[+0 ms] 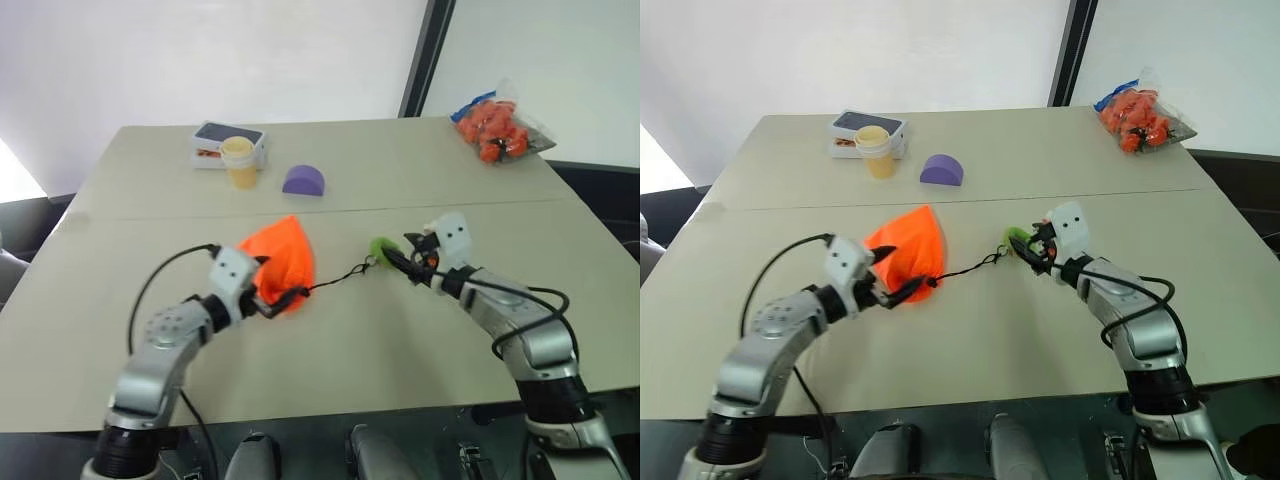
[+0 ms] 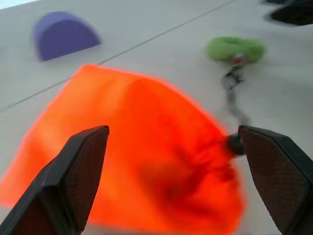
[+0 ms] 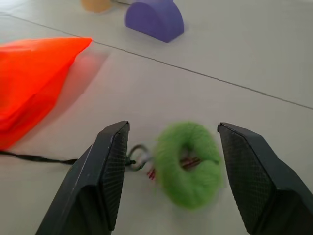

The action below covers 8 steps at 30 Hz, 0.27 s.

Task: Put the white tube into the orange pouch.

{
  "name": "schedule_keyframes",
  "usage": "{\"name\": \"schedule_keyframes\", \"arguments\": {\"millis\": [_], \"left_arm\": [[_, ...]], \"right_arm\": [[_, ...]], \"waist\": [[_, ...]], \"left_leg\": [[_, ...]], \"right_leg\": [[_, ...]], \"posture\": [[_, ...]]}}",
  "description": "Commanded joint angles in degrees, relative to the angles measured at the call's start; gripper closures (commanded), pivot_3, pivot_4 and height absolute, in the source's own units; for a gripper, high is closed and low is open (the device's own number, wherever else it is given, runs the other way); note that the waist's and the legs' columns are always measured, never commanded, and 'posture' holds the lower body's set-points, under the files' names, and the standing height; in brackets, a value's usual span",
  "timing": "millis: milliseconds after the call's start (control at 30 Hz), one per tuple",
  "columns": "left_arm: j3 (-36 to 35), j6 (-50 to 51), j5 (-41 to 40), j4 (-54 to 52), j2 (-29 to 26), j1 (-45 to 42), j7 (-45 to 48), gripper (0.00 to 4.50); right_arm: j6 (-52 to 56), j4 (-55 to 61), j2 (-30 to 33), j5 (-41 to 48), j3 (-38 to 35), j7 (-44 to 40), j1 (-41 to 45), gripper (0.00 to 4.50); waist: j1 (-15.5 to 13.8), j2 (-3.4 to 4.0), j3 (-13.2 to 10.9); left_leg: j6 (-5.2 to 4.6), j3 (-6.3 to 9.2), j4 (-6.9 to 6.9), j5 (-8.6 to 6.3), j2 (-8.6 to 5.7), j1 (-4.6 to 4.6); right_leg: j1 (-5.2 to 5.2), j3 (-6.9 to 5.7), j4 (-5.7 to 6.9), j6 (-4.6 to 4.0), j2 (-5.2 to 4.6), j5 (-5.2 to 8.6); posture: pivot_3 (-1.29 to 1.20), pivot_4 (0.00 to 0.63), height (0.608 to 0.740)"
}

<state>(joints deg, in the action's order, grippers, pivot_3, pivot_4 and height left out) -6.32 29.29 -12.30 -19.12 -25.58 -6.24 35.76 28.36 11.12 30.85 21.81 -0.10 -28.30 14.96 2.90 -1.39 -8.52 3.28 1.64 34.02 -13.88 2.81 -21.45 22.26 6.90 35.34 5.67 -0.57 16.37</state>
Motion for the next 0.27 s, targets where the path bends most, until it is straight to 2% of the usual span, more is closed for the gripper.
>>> {"name": "schedule_keyframes", "arguments": {"millis": [33, 267], "left_arm": [[-5.67, -3.84, -1.04, 3.49, -2.73, 2.41, 0.21, 0.00], [-7.37, -7.87, -1.87, 6.74, -5.37, 6.16, 2.03, 0.00]], "right_arm": [[-4.59, 2.31, 1.75, 1.47, -3.10, -5.80, -2.43, 1.51], [-5.39, 0.96, 1.30, 2.80, -4.69, -10.11, -4.61, 1.51]], "waist": [[0.04, 0.00, 0.00], [-0.29, -0.12, -0.08]], "left_leg": [[0.00, 0.00, 0.00, 0.00, 0.00, 0.00], [0.02, -0.01, 0.04, -0.01, 0.01, 0.05]], "right_leg": [[-0.01, 0.00, -0.01, -0.01, 0.00, 0.00], [0.11, 0.01, -0.14, -0.10, -0.10, -0.02]], "posture": [[0.00, 0.150, 0.723], [0.00, 0.150, 0.723]]}}
